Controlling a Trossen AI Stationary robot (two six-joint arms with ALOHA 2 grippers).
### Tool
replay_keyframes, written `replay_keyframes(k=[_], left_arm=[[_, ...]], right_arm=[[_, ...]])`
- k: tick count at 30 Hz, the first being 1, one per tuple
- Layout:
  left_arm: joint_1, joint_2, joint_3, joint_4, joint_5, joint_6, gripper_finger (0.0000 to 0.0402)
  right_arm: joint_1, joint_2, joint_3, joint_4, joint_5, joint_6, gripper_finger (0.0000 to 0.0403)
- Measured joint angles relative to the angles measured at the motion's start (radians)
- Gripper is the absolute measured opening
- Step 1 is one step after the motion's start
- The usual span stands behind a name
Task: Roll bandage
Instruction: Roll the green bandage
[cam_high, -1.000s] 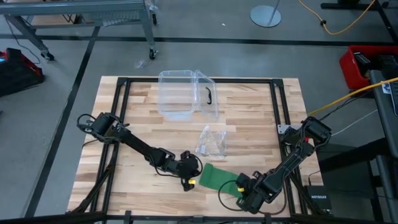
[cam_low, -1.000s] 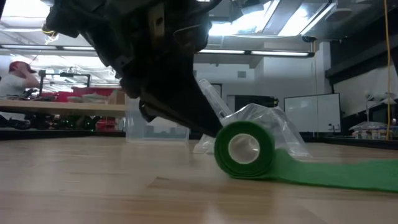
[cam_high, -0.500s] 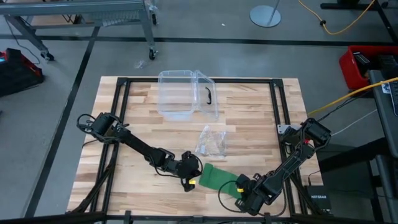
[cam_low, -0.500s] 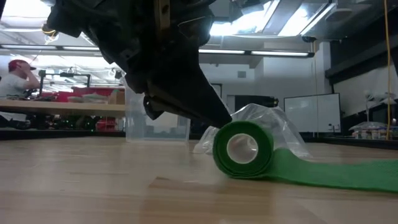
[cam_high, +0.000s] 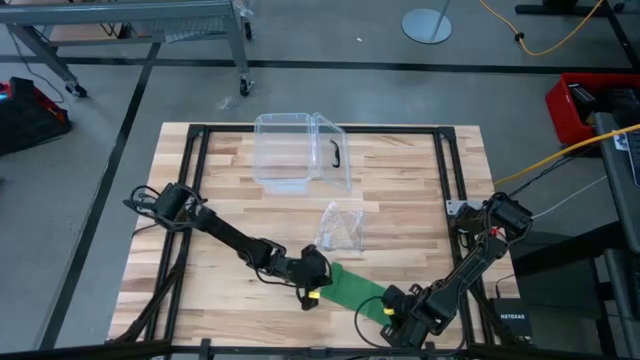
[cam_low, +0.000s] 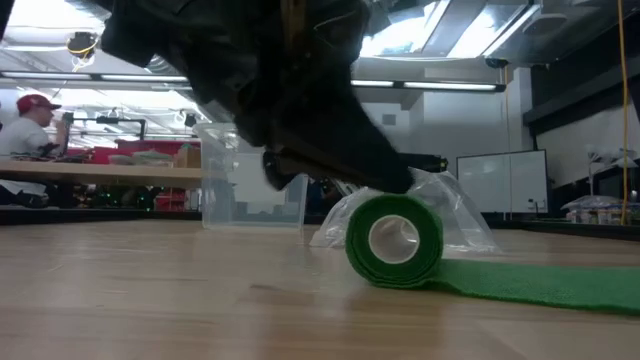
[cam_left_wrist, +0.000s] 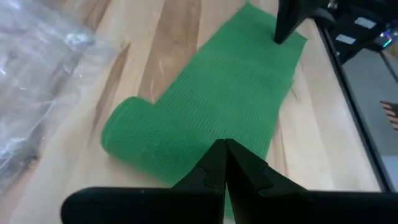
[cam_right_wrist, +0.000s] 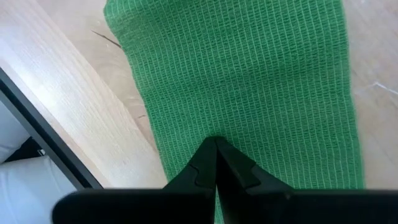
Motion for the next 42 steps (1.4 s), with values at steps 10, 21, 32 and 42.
replay_keyframes(k=[10,21,32,42], left_arm=[[0.014,-0.056,0.048,-0.071,-0.074,0.153,0.0],[0.028,-0.133,0.043,-0.506,-0.139,0.006,0.0],[0.024,0.015,0.04,-0.231,0.018,-0.028,0.0],[0.023,0.032,0.11,-0.118,0.109,0.169,0.0]], right_arm=[[-0.002,0.0,0.0,-0.001,0.008,-0.007,0.0005],[-0.002,0.0,-0.001,0.001,0.001,-0.009,0.0005],[-0.002,0.002,0.015,-0.012,0.01,-0.01,0.0005],[-0.002,0.001,0.015,-0.009,0.023,-0.01,0.0005]])
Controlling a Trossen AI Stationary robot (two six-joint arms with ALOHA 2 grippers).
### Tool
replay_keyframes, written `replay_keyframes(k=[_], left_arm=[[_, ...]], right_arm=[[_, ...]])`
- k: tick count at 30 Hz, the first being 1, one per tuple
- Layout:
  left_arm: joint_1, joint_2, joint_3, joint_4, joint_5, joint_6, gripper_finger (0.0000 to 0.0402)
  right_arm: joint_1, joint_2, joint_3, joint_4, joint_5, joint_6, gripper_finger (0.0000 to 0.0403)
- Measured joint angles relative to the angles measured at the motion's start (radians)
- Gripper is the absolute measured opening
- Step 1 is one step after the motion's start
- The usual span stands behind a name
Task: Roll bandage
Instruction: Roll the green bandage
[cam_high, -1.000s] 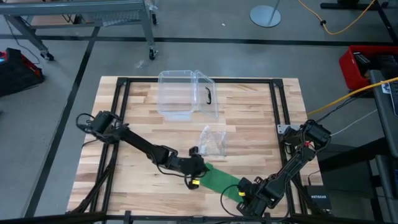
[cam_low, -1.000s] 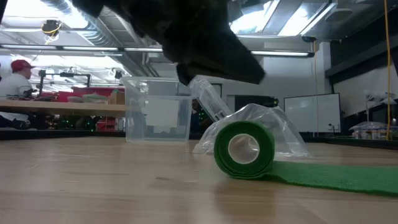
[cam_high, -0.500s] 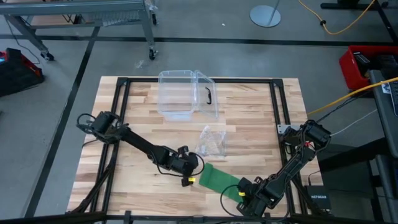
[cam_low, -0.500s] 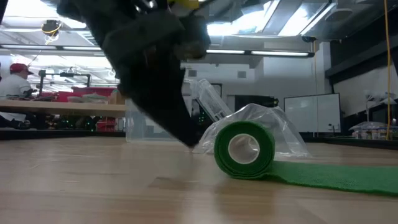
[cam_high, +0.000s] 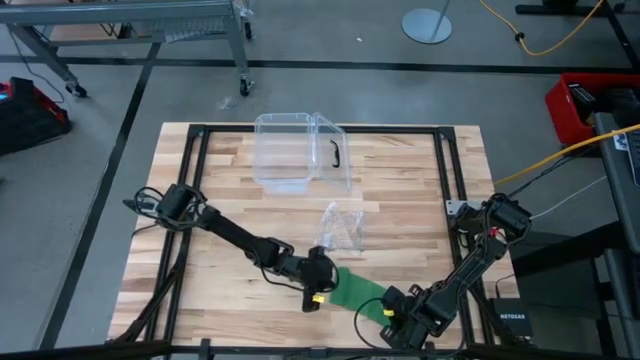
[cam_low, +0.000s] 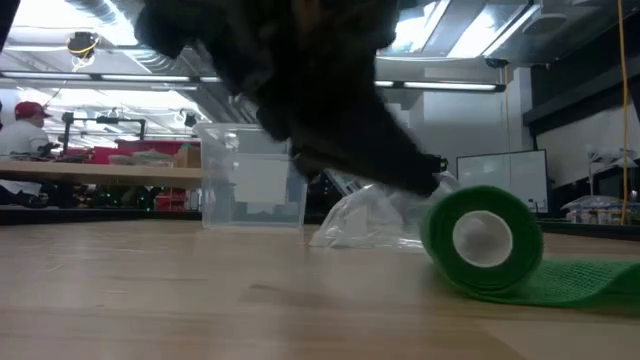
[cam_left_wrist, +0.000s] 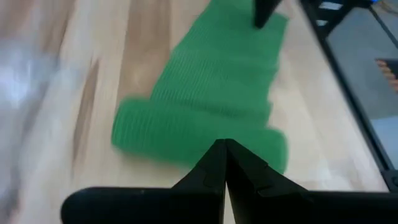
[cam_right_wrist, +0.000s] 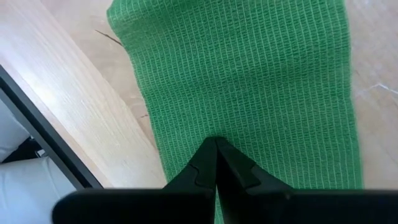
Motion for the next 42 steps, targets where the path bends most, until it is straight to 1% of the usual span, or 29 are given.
replay_keyframes(k=[4,7,10,14,18,20,24,27,29,32,35,38,42], left_arm=[[0.0,-0.001,0.017,-0.002,-0.005,0.132,0.0],[0.002,-0.004,0.021,0.011,-0.033,0.182,0.0],[0.007,-0.008,0.022,0.047,-0.05,0.181,0.0],[0.016,-0.008,0.023,0.045,-0.066,0.167,0.0004],[0.025,-0.008,0.023,0.091,-0.087,0.129,0.0033],[0.028,-0.008,0.023,0.12,-0.108,0.108,0.0058],[0.032,-0.008,0.023,0.168,-0.182,0.045,0.0118],[0.034,-0.008,0.023,0.16,-0.185,-0.047,0.0154],[0.029,-0.008,0.022,0.159,-0.185,-0.125,0.0167],[0.021,-0.008,0.022,0.162,-0.184,-0.166,0.0171],[0.02,-0.021,0.022,0.144,-0.182,-0.21,0.0167],[0.027,-0.067,0.022,0.051,-0.182,-0.236,0.0159],[0.042,-0.15,0.022,-0.15,-0.183,-0.296,0.0148]], right_arm=[[0.0,0.0,0.0,-0.002,0.024,-0.001,0.0005],[0.001,0.001,0.001,-0.006,0.06,-0.001,0.0005],[0.002,0.001,0.001,-0.011,0.074,-0.001,0.0005],[0.002,0.001,0.001,-0.012,0.08,-0.001,0.0005],[0.001,0.001,0.001,-0.013,0.083,-0.002,0.0005],[0.001,0.001,0.001,-0.013,0.084,-0.003,0.0005],[0.001,0.001,0.001,-0.014,0.095,-0.003,0.0005],[0.001,0.001,0.0,-0.017,0.158,-0.004,0.0005],[-0.002,0.003,-0.001,-0.022,0.205,-0.011,0.0005],[-0.003,0.003,-0.002,-0.023,0.223,-0.033,0.0005],[-0.002,0.003,-0.002,-0.024,0.23,-0.058,0.0005],[-0.002,0.003,-0.002,-0.024,0.245,-0.08,0.0005],[-0.001,-0.001,0.0,-0.024,0.282,-0.083,0.0005]])
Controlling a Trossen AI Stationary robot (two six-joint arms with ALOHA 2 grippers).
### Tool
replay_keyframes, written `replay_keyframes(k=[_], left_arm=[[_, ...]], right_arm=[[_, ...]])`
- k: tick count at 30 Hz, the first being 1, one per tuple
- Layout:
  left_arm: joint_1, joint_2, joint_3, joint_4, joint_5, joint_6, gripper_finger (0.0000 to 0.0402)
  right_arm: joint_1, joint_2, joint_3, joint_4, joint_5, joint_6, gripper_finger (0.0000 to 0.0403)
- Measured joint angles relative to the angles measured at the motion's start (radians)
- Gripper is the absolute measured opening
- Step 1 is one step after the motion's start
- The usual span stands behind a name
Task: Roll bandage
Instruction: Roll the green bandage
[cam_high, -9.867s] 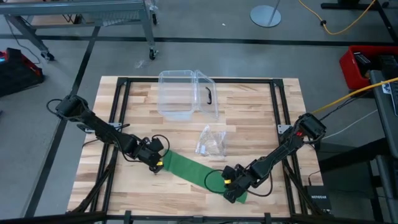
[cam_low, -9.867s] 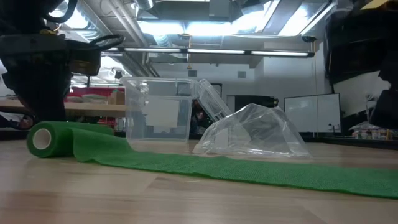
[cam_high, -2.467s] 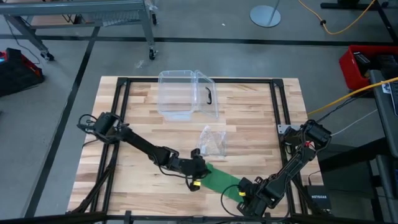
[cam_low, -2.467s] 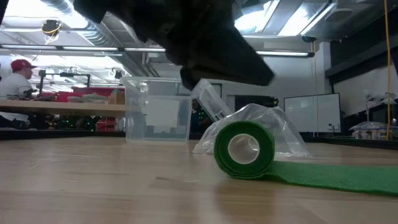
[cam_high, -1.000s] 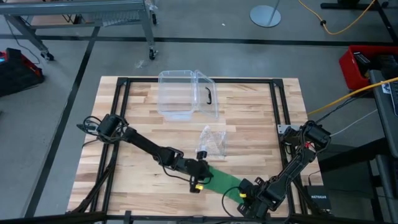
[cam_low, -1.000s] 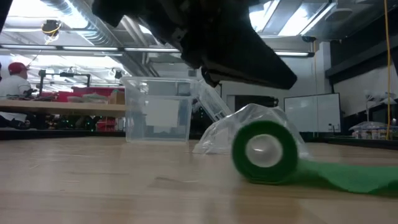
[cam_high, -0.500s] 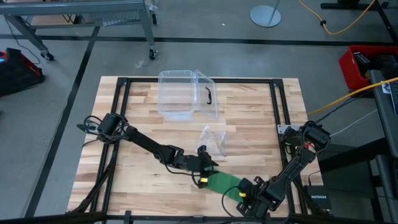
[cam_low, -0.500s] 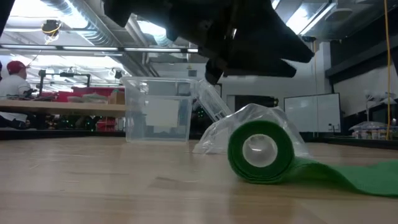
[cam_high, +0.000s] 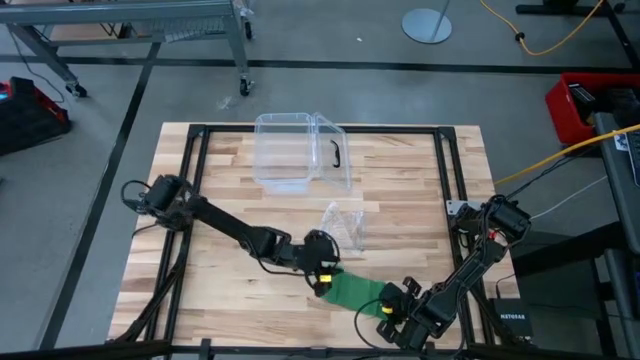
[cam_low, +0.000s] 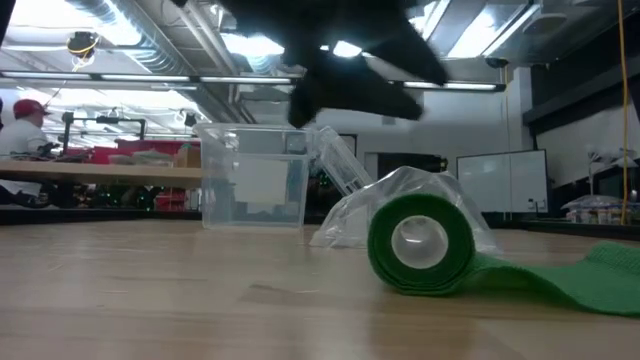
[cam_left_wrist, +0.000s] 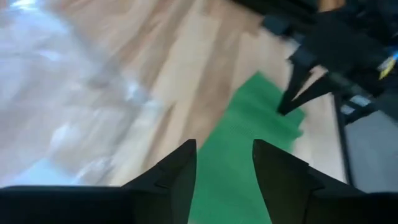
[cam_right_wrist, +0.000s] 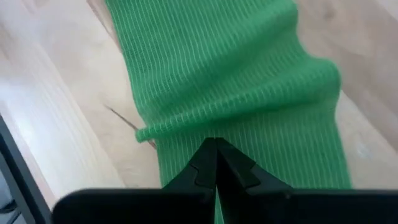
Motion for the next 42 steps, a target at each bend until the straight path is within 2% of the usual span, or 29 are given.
replay_keyframes(k=[5,8,11,18,22,29,34,38,42], left_arm=[[0.013,-0.09,0.0,-0.182,0.0,-0.005,0.0143],[0.011,-0.106,0.0,-0.219,0.0,-0.007,0.0143],[-0.002,-0.103,0.0,-0.219,0.005,0.004,0.0143],[-0.011,-0.04,-0.001,-0.323,0.037,-0.238,0.0143],[-0.012,0.006,-0.001,-0.269,0.083,-0.332,0.0143],[-0.022,0.079,-0.001,-0.146,0.196,-0.388,0.0143],[-0.022,0.105,-0.002,-0.109,0.2,-0.457,0.0143],[-0.022,0.135,-0.002,-0.017,0.2,-0.46,0.0143],[-0.017,0.139,-0.002,-0.02,0.201,-0.458,0.0143]], right_arm=[[0.013,-0.005,0.055,-0.041,0.038,-0.027,0.0005],[0.019,-0.005,0.119,-0.12,0.057,-0.047,0.0005],[0.025,-0.006,0.197,-0.27,0.055,-0.051,0.0005],[0.04,-0.008,0.347,-0.588,0.052,-0.048,0.0005],[0.04,-0.008,0.366,-0.649,0.05,-0.048,0.0005],[0.039,-0.008,0.363,-0.688,0.039,-0.048,0.0005],[0.039,-0.008,0.363,-0.695,0.044,-0.05,0.0005],[0.04,-0.008,0.363,-0.7,0.045,-0.052,0.0005],[0.04,-0.008,0.363,-0.706,0.045,-0.062,0.0005]])
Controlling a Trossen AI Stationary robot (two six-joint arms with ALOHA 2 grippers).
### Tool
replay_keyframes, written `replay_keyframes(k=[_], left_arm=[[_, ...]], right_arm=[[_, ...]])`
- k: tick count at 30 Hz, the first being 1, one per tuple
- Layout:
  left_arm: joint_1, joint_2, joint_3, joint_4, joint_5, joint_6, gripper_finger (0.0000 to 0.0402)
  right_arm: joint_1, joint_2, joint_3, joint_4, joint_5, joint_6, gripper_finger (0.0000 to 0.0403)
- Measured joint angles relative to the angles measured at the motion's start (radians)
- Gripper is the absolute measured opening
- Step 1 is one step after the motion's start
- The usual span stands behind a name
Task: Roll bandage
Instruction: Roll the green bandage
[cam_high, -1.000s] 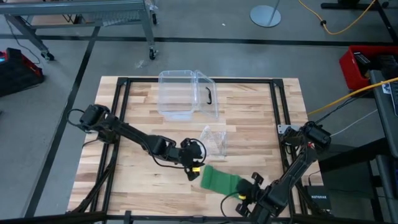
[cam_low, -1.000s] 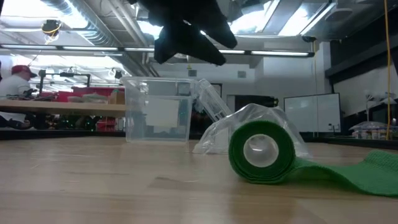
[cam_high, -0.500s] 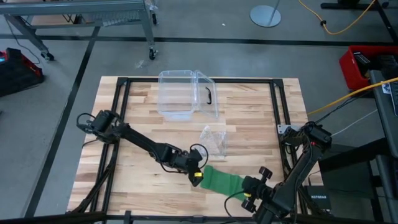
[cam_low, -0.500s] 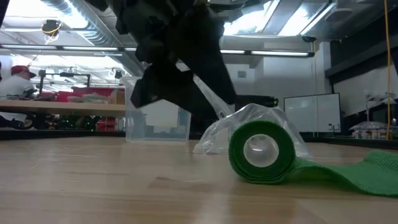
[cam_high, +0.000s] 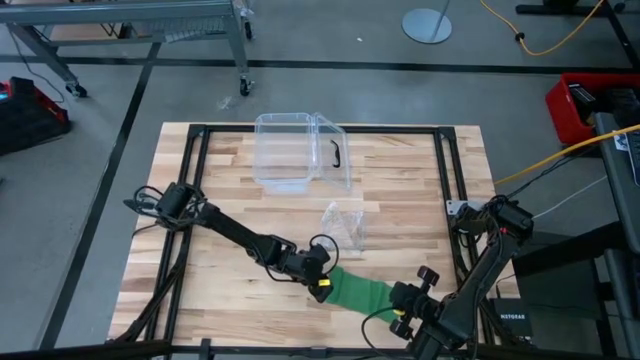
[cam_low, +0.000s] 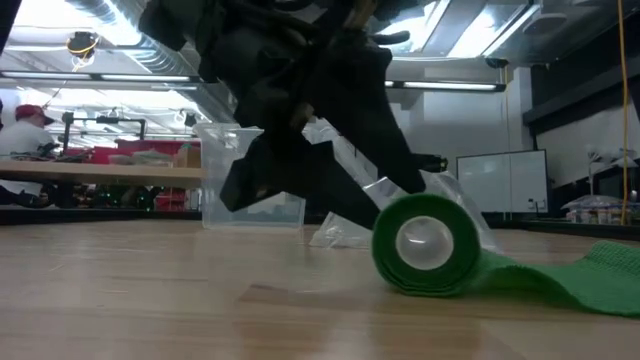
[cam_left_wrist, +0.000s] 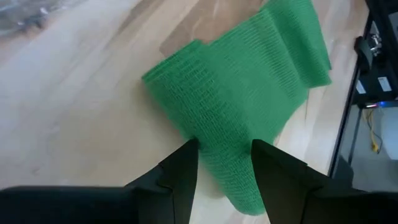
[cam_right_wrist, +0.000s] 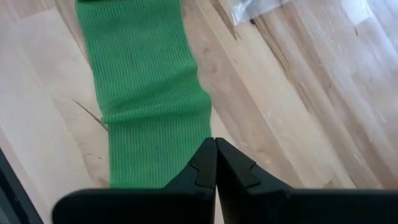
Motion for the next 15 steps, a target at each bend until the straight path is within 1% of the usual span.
replay_keyframes(k=[10,15], left_arm=[[0.005,0.0,-0.005,-0.009,0.001,-0.003,0.0143],[0.015,0.0,-0.005,-0.009,0.024,0.003,0.0143]], right_arm=[[0.0,0.0,0.0,0.001,-0.001,-0.035,0.0005],[0.0,0.0,0.0,0.001,-0.001,-0.039,0.0005]])
